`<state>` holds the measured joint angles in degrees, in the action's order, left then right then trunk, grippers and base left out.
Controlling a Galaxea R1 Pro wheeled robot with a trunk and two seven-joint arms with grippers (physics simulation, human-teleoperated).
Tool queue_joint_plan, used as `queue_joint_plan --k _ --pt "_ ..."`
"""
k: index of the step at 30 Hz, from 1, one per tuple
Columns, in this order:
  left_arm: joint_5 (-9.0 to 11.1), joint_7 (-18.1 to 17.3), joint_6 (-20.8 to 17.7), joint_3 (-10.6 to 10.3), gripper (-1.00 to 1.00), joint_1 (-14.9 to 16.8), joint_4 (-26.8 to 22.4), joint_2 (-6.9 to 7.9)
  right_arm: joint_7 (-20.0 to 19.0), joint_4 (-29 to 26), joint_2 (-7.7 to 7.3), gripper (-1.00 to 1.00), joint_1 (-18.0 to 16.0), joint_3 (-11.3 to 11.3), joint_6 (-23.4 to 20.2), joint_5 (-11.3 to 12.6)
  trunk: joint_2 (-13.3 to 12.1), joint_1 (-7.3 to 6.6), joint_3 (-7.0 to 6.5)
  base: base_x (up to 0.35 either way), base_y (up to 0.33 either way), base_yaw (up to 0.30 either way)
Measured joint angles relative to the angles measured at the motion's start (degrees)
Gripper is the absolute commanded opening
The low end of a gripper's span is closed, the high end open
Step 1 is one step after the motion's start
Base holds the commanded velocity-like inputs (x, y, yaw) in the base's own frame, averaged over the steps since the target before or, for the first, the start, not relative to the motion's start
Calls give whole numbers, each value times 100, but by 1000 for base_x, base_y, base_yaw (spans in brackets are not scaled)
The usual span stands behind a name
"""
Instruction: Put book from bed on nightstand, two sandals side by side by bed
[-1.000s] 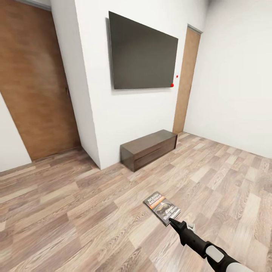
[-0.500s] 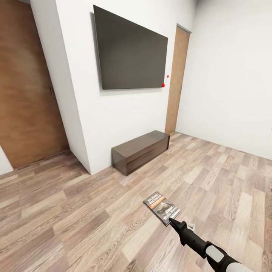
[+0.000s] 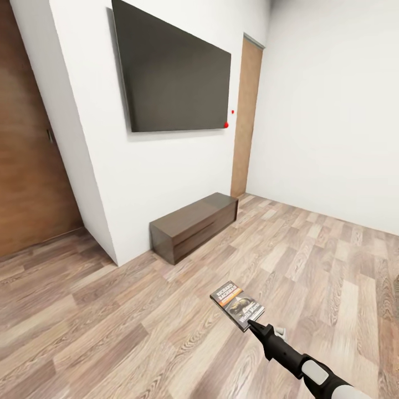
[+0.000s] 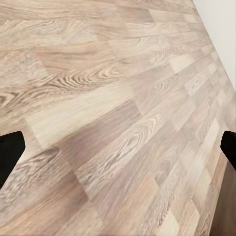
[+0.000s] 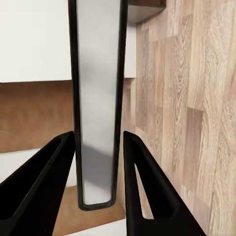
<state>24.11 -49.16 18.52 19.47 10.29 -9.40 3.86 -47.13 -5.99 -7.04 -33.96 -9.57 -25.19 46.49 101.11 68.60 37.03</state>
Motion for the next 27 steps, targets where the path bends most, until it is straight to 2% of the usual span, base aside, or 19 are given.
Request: queue_joint_plan --k 27 --pt "0 2 0 -1 100 0 0 -2 0 1 0 -100 0 4 0 3 0 0 0 223 0 -140"
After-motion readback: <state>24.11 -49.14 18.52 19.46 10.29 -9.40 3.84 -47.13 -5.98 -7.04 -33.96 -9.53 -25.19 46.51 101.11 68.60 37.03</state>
